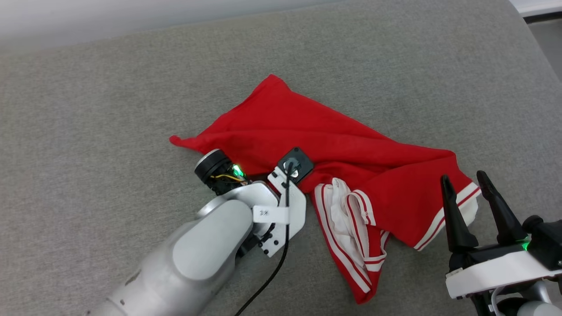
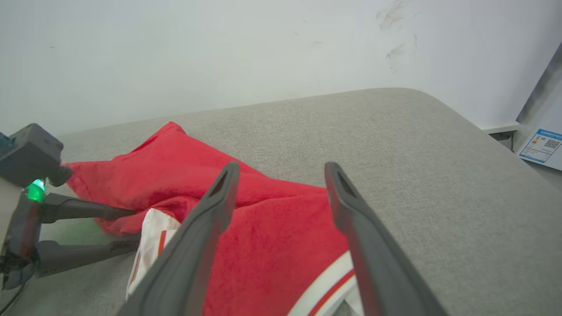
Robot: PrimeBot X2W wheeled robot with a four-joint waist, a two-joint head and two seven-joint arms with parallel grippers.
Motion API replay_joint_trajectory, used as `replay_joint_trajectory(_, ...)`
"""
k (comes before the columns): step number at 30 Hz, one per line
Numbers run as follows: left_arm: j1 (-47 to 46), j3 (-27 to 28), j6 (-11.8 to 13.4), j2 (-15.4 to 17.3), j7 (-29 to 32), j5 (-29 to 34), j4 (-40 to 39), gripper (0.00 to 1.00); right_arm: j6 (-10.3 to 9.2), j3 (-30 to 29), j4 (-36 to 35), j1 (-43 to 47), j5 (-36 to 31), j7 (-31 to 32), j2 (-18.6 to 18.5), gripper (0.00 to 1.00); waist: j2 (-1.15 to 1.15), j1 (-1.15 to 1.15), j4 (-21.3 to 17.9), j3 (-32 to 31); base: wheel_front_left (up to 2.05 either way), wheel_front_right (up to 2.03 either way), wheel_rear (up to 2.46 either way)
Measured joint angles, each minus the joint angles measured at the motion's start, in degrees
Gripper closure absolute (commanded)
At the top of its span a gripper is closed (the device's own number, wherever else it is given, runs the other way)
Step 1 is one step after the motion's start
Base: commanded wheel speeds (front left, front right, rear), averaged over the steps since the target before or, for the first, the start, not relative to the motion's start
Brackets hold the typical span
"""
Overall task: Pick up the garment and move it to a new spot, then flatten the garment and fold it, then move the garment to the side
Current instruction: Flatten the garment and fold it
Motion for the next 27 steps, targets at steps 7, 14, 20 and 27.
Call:
replay_joint_trajectory(7, -6.14, -10.36, 0.08, 3.3, 7.24, -8.7, -0.65, 1.0, 0.0, 0.29, 1.82, -0.84, 0.65, -1.42, 0.0, 0.0, 0.0, 0.0, -0.91, 0.76, 0.0, 0.0, 0.0)
replay_joint_trajectory(14, -5.81, -7.58, 1.1, 6.12, 0.22, -11.5, -1.11, 1.0, 0.0, -0.56, 2.53, -1.32, 0.7, -1.67, 0.02, 0.0, 0.0, 0.0, 0.47, -0.9, 0.0, 0.0, 0.0)
replay_joint_trajectory(20, -4.07, -3.01, 4.72, 11.24, -3.75, -13.04, -6.36, 1.0, 0.0, -1.42, 1.66, -0.27, -0.18, -0.86, 0.02, 0.0, 0.0, 0.0, 2.94, -3.57, 0.0, 0.0, 0.0)
replay_joint_trajectory(27, 0.57, 1.01, 8.76, 19.25, -4.05, -15.25, -11.78, 1.0, 0.0, -2.02, 0.2, 0.88, -0.89, 0.85, 0.02, 0.0, 0.0, -0.01, 6.36, -6.54, 0.0, 0.0, 0.0)
